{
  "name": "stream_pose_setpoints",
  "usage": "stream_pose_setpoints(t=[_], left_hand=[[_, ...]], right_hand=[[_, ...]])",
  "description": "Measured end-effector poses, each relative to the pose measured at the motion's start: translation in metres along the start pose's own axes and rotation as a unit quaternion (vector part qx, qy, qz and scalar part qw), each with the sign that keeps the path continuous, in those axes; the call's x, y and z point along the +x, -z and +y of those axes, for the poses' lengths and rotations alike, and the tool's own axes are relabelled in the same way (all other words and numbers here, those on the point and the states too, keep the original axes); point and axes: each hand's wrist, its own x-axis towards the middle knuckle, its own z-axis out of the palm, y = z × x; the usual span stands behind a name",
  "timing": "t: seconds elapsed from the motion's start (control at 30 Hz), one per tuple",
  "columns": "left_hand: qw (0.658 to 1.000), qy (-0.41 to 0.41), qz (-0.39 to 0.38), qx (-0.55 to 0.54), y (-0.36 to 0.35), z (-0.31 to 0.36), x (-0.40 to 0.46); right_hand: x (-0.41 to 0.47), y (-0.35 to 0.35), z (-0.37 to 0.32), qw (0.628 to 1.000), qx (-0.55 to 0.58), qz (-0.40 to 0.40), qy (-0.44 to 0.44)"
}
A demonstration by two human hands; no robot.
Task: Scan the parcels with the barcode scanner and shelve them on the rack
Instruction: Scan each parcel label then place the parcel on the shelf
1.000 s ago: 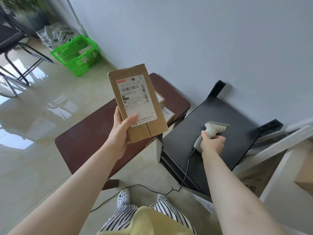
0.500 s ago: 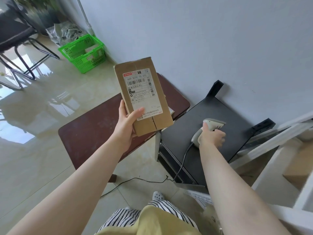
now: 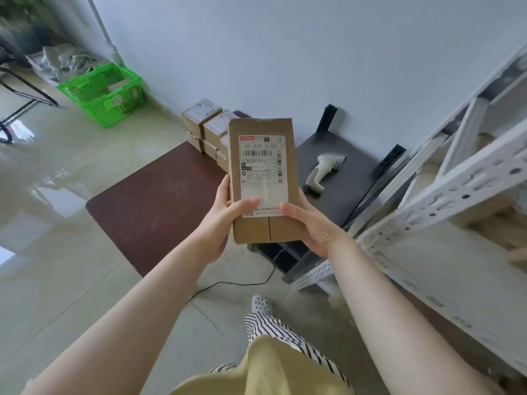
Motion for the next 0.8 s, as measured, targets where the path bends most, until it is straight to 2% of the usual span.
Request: stream_pose_setpoints(t=[0.2,0.37,0.6,0.8], left_hand=[[0.997,0.068,-0.039,-0.011,-0.005,-0.066,-0.099],[0.993,0.088,-0.083,-0.004,-0.036,-0.089,-0.145],[0.984,0.09,-0.148,0.03,-0.111,-0.097,-0.163],[0.971,0.096,-0.21,0.059,-0.206,-0.118,-0.17]], right_hand=[[-0.097,-0.043,0.078,0.996,0.023,0.065,-0.053],[-0.163,-0.048,0.114,0.99,0.04,0.12,-0.058],[-0.242,-0.01,0.129,0.98,0.082,0.177,-0.039],[-0.319,0.051,0.145,0.965,0.127,0.229,0.008]])
